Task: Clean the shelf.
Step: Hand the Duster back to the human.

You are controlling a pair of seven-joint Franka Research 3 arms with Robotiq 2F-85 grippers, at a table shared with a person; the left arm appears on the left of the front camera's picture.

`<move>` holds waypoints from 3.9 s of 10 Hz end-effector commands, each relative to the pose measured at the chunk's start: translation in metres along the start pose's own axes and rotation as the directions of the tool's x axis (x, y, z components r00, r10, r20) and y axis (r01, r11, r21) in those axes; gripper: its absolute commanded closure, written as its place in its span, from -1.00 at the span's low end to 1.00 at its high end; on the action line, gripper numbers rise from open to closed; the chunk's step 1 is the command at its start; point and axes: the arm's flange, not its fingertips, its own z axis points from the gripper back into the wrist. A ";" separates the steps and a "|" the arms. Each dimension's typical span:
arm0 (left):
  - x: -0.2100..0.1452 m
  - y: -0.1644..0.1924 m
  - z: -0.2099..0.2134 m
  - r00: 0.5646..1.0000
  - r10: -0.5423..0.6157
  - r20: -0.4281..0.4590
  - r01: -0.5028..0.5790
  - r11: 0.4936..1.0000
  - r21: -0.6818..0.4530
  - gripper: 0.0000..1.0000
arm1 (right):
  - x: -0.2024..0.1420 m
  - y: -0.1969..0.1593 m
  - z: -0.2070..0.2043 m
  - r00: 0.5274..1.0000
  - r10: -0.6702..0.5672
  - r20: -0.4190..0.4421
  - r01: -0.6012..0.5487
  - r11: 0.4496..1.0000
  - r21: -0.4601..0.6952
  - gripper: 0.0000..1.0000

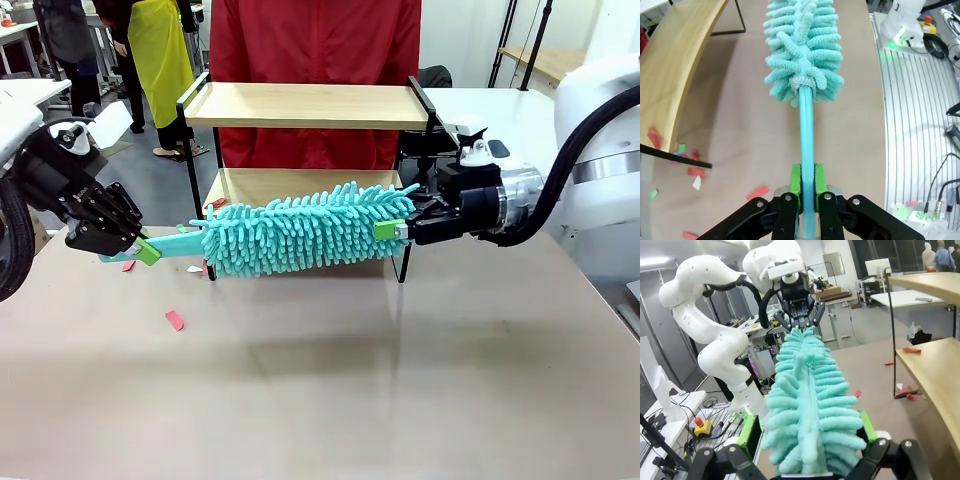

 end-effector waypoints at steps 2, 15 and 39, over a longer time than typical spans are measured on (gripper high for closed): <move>0.000 -0.003 0.000 1.000 0.001 0.017 -0.001 1.000 -0.001 0.74 | -0.004 -0.005 -0.011 1.000 0.016 -0.009 -0.016 1.000 -0.006 -1.00; 0.000 -0.003 0.000 1.000 0.001 0.017 -0.001 1.000 -0.001 0.74 | -0.001 -0.007 -0.018 1.000 0.010 -0.006 -0.009 1.000 0.017 1.00; -0.156 0.004 0.122 0.866 0.105 0.490 -0.181 0.977 0.110 -1.00 | 0.017 0.008 -0.001 0.995 0.060 0.074 -0.062 0.998 0.022 0.67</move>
